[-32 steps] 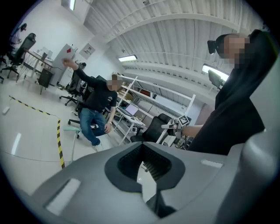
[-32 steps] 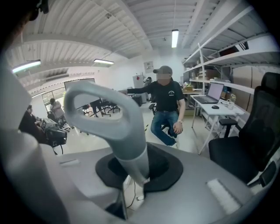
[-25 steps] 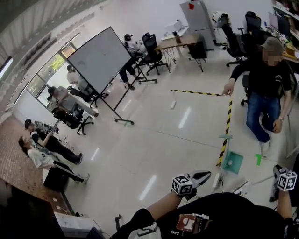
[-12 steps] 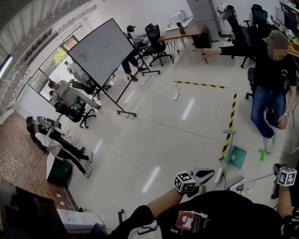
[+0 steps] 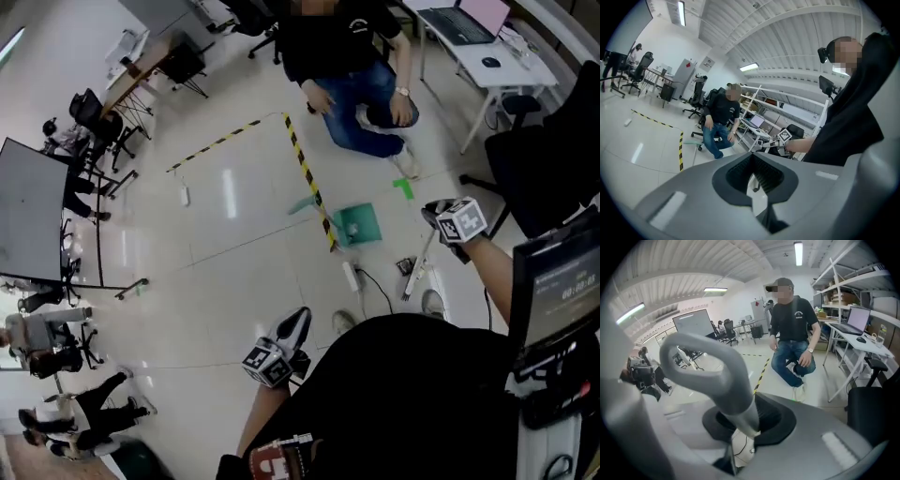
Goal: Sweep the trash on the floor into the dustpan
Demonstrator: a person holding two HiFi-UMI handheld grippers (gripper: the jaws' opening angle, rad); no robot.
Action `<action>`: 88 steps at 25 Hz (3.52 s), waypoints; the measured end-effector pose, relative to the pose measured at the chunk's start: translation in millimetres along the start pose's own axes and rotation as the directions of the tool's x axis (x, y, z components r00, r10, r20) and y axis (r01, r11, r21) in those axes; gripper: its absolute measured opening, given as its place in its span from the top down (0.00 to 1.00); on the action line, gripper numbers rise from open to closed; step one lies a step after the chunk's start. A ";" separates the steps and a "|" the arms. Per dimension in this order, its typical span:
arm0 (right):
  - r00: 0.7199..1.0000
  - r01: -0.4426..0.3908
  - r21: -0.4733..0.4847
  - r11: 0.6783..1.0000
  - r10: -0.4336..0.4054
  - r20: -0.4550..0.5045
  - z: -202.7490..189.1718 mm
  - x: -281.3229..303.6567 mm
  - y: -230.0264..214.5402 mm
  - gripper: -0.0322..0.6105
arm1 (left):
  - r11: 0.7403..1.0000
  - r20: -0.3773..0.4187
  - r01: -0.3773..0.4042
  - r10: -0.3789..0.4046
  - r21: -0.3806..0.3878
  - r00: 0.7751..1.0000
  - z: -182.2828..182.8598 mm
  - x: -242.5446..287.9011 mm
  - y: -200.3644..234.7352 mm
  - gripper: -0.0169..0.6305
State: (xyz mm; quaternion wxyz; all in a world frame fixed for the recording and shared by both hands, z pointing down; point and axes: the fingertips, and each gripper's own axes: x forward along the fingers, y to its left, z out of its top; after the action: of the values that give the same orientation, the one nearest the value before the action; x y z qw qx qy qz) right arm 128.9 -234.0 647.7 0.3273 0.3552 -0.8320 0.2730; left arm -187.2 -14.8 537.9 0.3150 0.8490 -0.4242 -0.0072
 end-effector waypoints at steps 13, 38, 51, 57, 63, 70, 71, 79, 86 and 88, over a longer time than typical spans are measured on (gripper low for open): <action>0.986 0.030 0.005 1.000 -0.031 0.161 57.3 38.1 -31.0 0.88 | 0.999 -0.107 -0.054 0.054 0.003 0.993 -11.8 -6.7 12.0 0.98; 0.982 0.068 -0.133 0.989 -0.043 0.184 93.4 38.3 -39.5 0.88 | 0.994 -0.078 -0.101 0.098 -0.041 0.992 -29.8 -30.6 21.0 0.98; 0.996 0.063 0.026 0.998 -0.065 0.061 52.1 9.4 -31.5 0.88 | 0.997 -0.053 -0.056 0.053 -0.058 0.997 -36.8 -13.6 10.7 0.98; 0.994 0.082 0.050 0.995 -0.085 0.064 41.3 28.5 -26.6 0.88 | 0.994 -0.065 -0.081 0.076 -0.072 0.995 -36.6 -29.1 8.8 0.98; 0.984 0.082 0.035 0.996 -0.086 0.155 54.0 65.5 -34.5 0.88 | 0.990 -0.090 -0.120 0.114 -0.067 0.989 -53.0 -39.8 17.9 0.98; 0.965 0.101 0.008 0.995 -0.100 0.243 96.4 82.6 -44.7 0.88 | 0.985 -0.116 -0.159 0.151 -0.064 0.982 -45.1 -56.9 21.2 0.98; 0.961 0.106 0.005 0.994 -0.104 0.255 103.2 81.5 -45.9 0.88 | 0.986 -0.117 -0.157 0.149 -0.063 0.982 -44.9 -59.5 20.2 0.98; 0.923 0.179 0.049 0.983 -0.185 0.337 133.2 62.7 -78.2 0.88 | 0.984 -0.139 -0.164 0.153 -0.074 0.978 -44.5 -64.6 11.7 0.98; 0.927 0.193 0.053 0.980 -0.200 0.319 130.6 50.5 -96.4 0.88 | 0.985 -0.133 -0.156 0.145 -0.077 0.980 -45.1 -62.7 13.3 0.98; 0.941 0.176 0.032 0.984 -0.178 0.288 127.0 50.5 -87.1 0.88 | 0.986 -0.128 -0.148 0.138 -0.077 0.982 -44.7 -59.6 15.3 0.98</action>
State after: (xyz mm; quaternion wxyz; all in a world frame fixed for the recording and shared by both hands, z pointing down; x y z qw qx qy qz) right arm 124.5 -394.2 623.4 0.2240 0.4656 -0.8349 0.1898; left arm -223.9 45.3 566.9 0.3764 0.8008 -0.4633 0.0492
